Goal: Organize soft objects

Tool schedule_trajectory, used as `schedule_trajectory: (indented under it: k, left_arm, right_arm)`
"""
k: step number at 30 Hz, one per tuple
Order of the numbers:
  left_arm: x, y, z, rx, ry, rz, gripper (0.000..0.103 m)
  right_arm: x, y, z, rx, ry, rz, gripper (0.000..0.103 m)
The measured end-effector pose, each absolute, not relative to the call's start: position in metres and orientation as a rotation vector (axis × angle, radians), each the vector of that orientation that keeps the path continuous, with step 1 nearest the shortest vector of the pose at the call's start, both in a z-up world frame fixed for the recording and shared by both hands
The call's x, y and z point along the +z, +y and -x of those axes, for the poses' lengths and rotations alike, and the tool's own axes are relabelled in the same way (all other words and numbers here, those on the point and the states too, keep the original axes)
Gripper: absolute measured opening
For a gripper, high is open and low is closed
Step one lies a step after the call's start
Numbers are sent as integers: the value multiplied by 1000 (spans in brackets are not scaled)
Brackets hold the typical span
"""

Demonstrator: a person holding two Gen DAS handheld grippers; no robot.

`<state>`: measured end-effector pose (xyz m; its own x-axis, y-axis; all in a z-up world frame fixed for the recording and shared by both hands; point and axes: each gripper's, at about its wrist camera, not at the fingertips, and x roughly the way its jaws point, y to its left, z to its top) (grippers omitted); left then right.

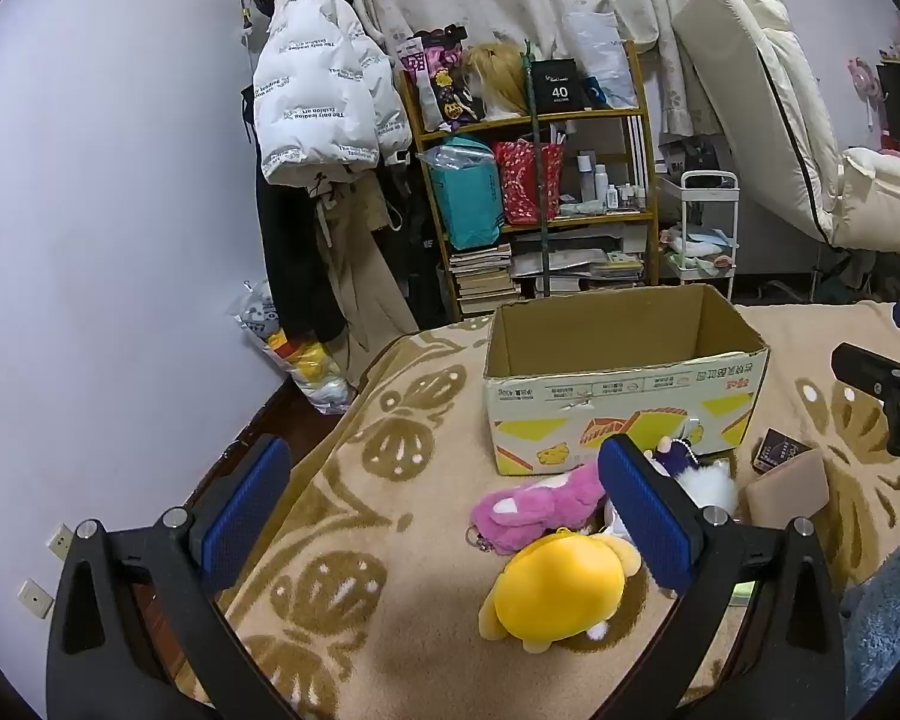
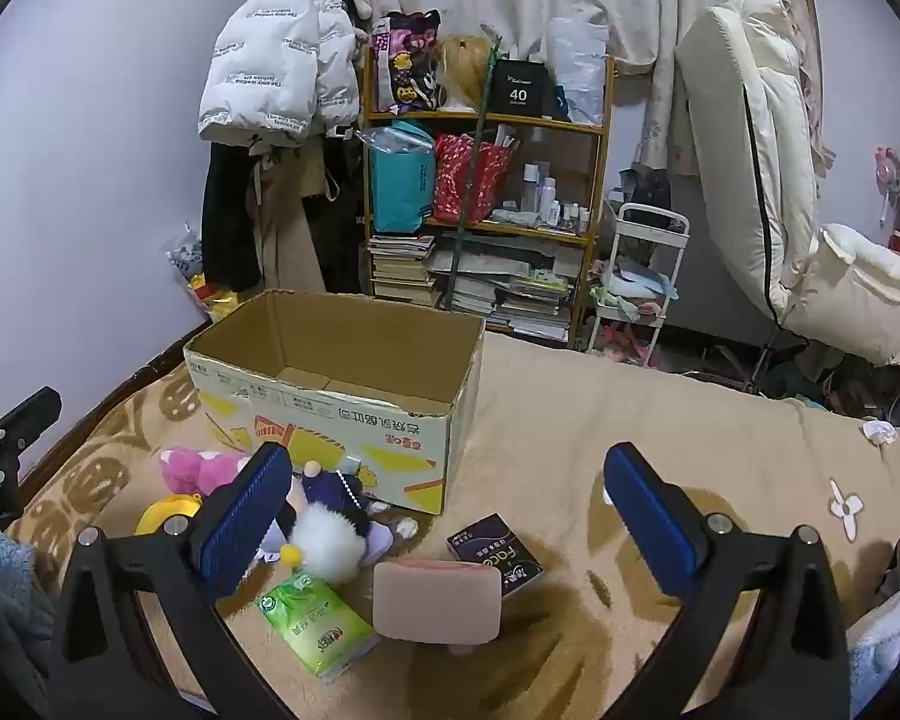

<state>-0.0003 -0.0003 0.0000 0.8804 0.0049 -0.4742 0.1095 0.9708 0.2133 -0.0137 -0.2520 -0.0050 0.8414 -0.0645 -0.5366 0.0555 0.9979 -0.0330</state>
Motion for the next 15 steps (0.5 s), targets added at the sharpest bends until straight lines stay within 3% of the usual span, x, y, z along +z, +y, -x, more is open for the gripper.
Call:
schedule_trajectory:
  k: [15]
  left_arm:
    - [2, 6, 1, -50, 498, -222, 101]
  right_arm:
    - [-5, -252, 13, -64, 569, 17, 103]
